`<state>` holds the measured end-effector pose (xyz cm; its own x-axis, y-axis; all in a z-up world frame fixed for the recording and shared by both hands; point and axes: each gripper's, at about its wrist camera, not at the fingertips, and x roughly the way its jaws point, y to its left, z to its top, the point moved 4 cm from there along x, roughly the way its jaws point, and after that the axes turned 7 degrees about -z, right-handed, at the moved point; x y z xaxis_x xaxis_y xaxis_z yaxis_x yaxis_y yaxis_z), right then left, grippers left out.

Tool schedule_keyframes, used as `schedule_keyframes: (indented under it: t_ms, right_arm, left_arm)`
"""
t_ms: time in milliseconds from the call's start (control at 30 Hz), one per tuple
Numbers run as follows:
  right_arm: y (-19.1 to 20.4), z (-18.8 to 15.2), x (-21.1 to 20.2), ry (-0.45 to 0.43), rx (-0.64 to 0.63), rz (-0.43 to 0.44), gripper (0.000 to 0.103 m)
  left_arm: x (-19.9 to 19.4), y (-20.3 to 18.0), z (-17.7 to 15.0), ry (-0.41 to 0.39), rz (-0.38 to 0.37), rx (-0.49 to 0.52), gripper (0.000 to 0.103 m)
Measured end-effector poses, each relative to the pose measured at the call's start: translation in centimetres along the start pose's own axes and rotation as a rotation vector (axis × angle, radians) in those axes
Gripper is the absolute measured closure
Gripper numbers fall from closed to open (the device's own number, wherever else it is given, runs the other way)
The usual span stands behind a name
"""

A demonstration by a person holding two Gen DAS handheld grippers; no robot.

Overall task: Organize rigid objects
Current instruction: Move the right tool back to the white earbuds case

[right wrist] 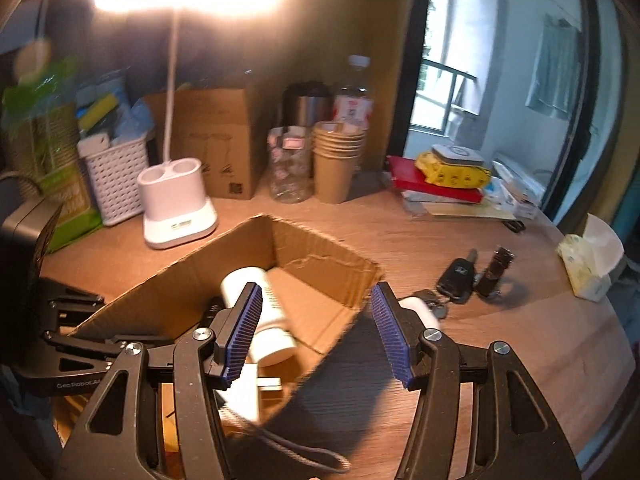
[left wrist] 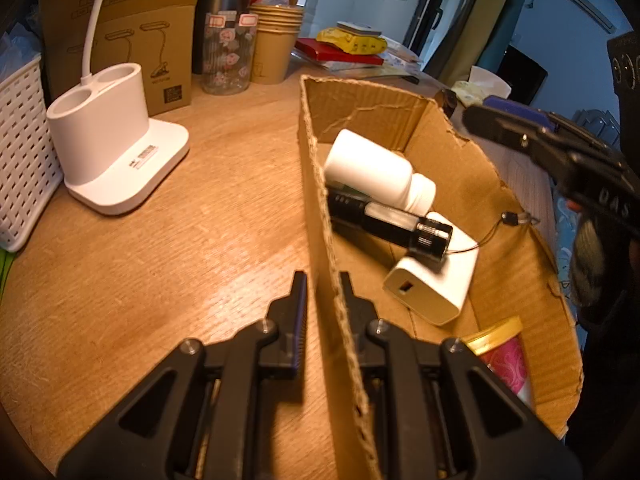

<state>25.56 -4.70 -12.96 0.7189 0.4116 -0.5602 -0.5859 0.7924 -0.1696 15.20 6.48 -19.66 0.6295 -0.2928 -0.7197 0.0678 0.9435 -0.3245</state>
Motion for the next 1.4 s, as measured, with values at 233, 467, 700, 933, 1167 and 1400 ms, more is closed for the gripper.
schedule_keyframes:
  t_ms: [233, 467, 700, 933, 1167, 1400]
  right_arm:
    - [-2.3, -0.1, 0.3, 0.002, 0.045, -0.039, 0.043]
    - [-4.6, -0.5, 0.9, 0.008, 0.096, -0.076, 0.043]
    - [-6.5, -1.0, 1.9, 0.026, 0.135, -0.107, 0.043]
    - [-7.6, -1.3, 2.9, 0.038, 0.14, -0.151, 0.043]
    - [-8.4, -1.9, 5.1, 0.077, 0.145, -0.191, 0.043]
    - [-8.1, -2.4, 7.0, 0.112, 0.137, -0.18, 0.043]
  left_arm:
    - [0.0, 0.0, 0.0, 0.0, 0.0, 0.0, 0.087]
    - [0.0, 0.0, 0.0, 0.0, 0.0, 0.0, 0.087]
    - [0.0, 0.0, 0.0, 0.0, 0.0, 0.0, 0.087]
    - [0.0, 0.0, 0.0, 0.0, 0.0, 0.0, 0.087]
    - [0.0, 0.0, 0.0, 0.0, 0.0, 0.0, 0.087]
    - [0.0, 0.0, 0.0, 0.0, 0.0, 0.0, 0.087]
